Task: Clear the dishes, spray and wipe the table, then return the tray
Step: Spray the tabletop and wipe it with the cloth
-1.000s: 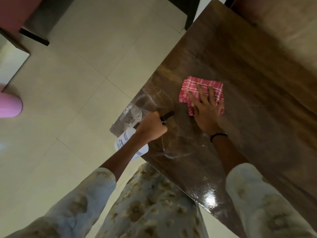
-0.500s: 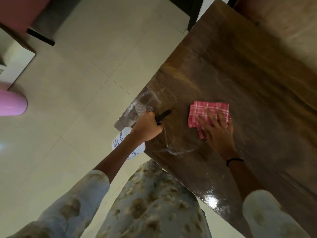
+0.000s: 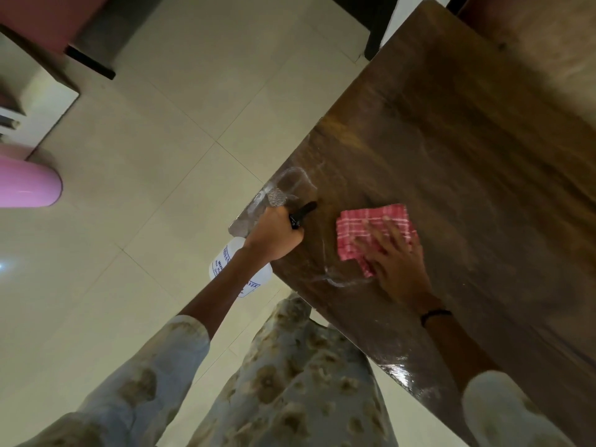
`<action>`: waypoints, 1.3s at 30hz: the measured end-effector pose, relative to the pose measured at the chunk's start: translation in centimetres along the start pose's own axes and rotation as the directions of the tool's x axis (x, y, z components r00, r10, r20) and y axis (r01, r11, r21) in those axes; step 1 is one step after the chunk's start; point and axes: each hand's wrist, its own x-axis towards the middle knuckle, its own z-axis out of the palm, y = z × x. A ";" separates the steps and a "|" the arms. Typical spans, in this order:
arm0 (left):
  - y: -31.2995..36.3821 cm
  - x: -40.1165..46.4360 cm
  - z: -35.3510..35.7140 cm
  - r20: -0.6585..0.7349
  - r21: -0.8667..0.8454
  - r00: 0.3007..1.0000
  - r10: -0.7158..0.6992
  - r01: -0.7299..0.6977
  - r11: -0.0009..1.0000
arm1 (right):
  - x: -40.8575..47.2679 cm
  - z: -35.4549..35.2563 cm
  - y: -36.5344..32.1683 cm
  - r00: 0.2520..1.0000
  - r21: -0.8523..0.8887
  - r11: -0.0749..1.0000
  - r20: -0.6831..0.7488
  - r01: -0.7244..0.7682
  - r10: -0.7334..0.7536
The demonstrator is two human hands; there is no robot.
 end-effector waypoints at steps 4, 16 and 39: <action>-0.7 0.7 -0.9 -0.066 0.011 0.998 0.004 -0.003 1.000 | 3.5 -2.3 2.6 0.979 0.065 0.977 -0.001 -0.201 0.202; -2.4 2.2 -2.6 -0.121 -0.091 0.988 -0.095 0.084 0.992 | 17.3 -4.2 0.0 0.983 0.124 0.975 0.029 -0.185 0.183; -6.4 -0.8 -2.3 -0.095 -0.052 0.995 -0.015 0.010 0.999 | 18.2 -2.8 -8.1 0.986 0.143 0.981 -0.085 -0.133 0.146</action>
